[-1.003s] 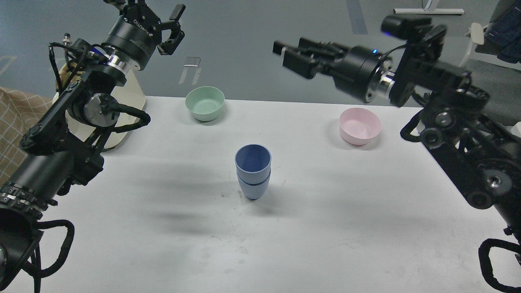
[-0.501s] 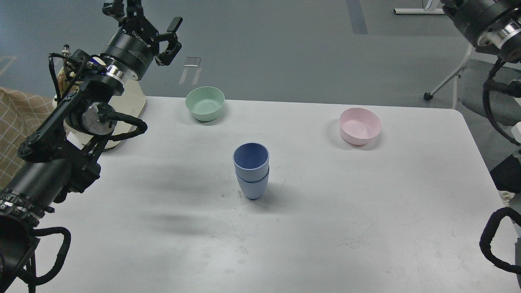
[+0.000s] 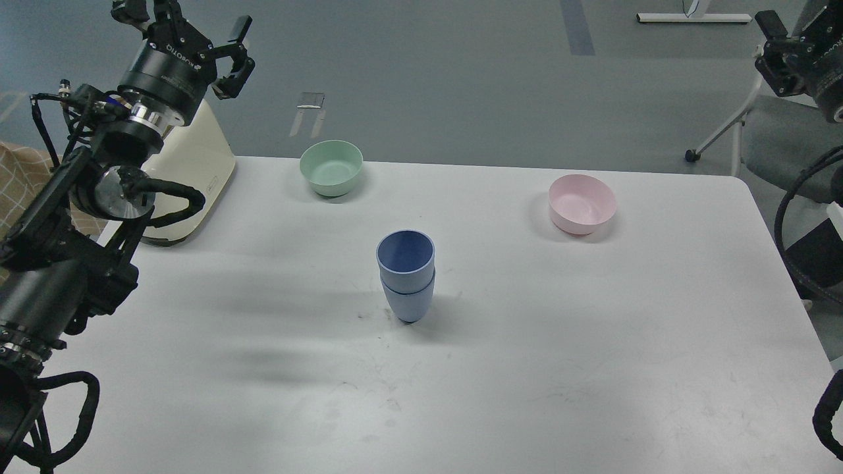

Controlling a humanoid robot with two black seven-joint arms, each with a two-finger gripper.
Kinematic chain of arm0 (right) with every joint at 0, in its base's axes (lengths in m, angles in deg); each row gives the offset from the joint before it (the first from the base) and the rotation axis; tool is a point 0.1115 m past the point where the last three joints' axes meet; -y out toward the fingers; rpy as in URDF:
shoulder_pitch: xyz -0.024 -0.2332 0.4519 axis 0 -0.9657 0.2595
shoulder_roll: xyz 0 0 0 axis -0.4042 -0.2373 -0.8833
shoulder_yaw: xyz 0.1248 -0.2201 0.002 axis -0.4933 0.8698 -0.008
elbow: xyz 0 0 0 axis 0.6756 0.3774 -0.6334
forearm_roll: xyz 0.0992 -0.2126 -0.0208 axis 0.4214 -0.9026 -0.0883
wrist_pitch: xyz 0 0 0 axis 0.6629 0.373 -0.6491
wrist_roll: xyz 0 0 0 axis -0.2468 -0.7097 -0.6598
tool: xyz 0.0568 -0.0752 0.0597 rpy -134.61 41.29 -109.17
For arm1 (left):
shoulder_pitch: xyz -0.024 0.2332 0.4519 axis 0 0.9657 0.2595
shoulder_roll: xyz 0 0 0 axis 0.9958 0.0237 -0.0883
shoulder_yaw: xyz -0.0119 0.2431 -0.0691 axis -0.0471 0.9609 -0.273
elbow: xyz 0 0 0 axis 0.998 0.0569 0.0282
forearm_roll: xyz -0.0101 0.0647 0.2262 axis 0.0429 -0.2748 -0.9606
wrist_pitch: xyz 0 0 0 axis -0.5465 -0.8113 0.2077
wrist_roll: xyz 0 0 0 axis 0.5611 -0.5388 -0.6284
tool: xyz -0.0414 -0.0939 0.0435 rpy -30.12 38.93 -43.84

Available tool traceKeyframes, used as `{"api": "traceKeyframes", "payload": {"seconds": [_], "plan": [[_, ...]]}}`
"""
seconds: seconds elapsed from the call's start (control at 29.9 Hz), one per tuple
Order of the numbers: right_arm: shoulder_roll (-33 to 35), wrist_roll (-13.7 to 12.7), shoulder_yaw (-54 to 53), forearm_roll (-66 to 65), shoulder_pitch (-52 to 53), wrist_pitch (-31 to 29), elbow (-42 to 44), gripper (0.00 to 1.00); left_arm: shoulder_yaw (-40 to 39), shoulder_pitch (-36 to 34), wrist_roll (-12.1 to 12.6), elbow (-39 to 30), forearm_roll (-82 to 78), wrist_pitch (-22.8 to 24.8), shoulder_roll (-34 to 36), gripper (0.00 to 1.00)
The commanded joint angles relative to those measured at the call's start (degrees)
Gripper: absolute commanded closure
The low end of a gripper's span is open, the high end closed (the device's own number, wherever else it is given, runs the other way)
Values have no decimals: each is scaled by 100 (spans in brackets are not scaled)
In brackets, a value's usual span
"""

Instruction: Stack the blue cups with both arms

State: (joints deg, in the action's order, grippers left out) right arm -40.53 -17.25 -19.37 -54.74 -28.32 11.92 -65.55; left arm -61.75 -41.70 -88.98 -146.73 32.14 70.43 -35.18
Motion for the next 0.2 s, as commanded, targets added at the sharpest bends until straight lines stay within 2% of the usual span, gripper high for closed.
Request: {"api": "traceKeyframes", "payload": {"seconds": [0.0, 0.17], "plan": [[-13, -1, -130, 152, -145, 14, -30, 0, -99, 95, 8, 0, 372, 47, 9, 3], [-31, -1, -323, 152, -294, 23, -38, 0, -21, 103, 8, 0, 364, 30, 17, 3]]}}
